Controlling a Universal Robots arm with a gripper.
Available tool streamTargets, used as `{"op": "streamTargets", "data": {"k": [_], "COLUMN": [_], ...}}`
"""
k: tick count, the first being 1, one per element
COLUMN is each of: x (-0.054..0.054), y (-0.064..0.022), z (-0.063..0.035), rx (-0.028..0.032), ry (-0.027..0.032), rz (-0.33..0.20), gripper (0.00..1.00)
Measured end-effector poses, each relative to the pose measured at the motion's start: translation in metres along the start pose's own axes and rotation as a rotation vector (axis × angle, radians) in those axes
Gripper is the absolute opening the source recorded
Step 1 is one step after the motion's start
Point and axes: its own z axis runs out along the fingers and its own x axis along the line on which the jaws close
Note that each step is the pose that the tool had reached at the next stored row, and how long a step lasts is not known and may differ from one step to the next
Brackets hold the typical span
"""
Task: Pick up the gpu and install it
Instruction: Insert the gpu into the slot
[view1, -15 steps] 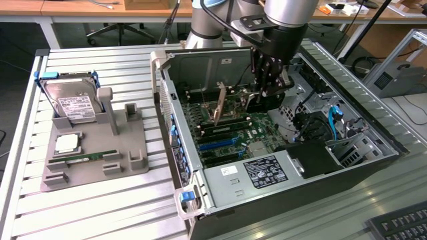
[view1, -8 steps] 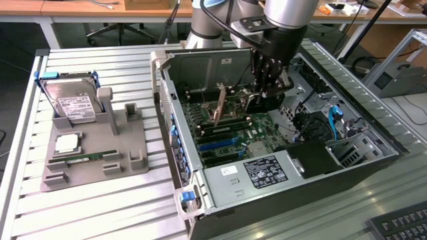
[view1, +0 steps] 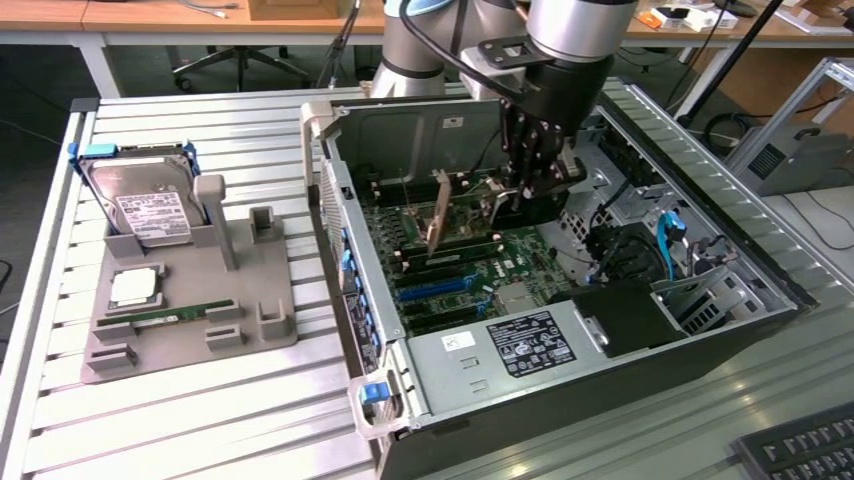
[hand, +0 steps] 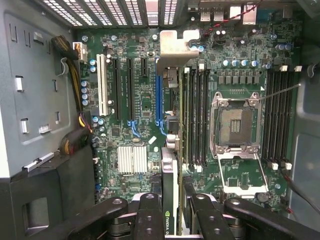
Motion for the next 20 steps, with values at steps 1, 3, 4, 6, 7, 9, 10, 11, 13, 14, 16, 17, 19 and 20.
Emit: {"op": "streamTargets", "data": {"k": [1,3,4,6,7,9,10,11,13,14,16,17,19,20], "x": [0.0002,0.0005,0.0007,0.0009,0.0011,0.0015,0.0016,0.0017,0.0021,0.0022,0.0025,0.0026,0.0029,0.0031], "y": [0.0002,0.0005,0.0006,0.0009,0.0011,0.0016,0.0018,0.0020,0.0025,0.0026,0.0030,0.0032,0.0036,0.0039], "z": [0.0004,0.0010,0.0012,0.0017,0.0020,0.0028,0.0031,0.0034,0.0042,0.0044,0.0050,0.0053,0.0059,0.0062], "rx": [0.0000,0.0001,0.0000,0.0000,0.0000,0.0000,0.0000,0.0001,0.0000,0.0000,0.0000,0.0000,0.0000,0.0000], "ry": [-0.0001,-0.0001,0.0000,0.0000,0.0000,0.0000,-0.0001,-0.0001,0.0000,-0.0001,0.0000,0.0000,0.0000,0.0000], "rz": [0.000,0.000,0.000,0.000,0.000,0.000,0.000,0.000,0.000,0.000,0.000,0.000,0.000,0.000], "gripper": [0.27,0.27,0.27,0.27,0.27,0.27,0.27,0.27,0.27,0.27,0.27,0.27,0.27,0.27]}}
